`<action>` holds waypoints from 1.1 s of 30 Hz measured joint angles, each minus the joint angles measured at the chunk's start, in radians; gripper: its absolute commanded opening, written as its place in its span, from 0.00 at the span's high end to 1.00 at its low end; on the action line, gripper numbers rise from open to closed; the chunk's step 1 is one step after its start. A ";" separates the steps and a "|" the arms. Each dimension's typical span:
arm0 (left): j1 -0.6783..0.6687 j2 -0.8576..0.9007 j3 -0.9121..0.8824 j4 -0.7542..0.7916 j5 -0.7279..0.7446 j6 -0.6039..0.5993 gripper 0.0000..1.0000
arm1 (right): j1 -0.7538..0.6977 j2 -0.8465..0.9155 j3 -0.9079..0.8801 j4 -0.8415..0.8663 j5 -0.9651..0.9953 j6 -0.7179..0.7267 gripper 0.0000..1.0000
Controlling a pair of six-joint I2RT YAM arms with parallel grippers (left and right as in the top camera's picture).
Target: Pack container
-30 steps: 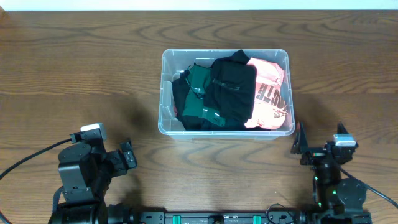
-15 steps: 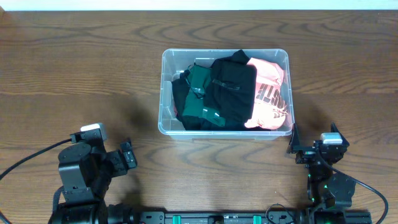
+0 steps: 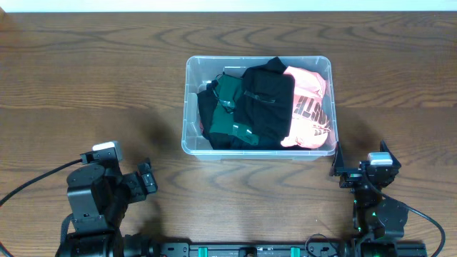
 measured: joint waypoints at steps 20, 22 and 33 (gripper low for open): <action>-0.050 -0.367 -0.285 0.208 -0.027 0.027 0.02 | 0.000 0.000 0.000 0.000 0.000 0.000 0.01; -0.055 -0.416 -0.373 0.331 -0.031 0.031 0.02 | 0.000 0.000 0.000 0.000 0.000 0.000 0.01; -0.079 -0.495 -0.703 0.849 -0.033 0.119 0.02 | 0.000 0.000 0.000 0.001 0.000 0.000 0.01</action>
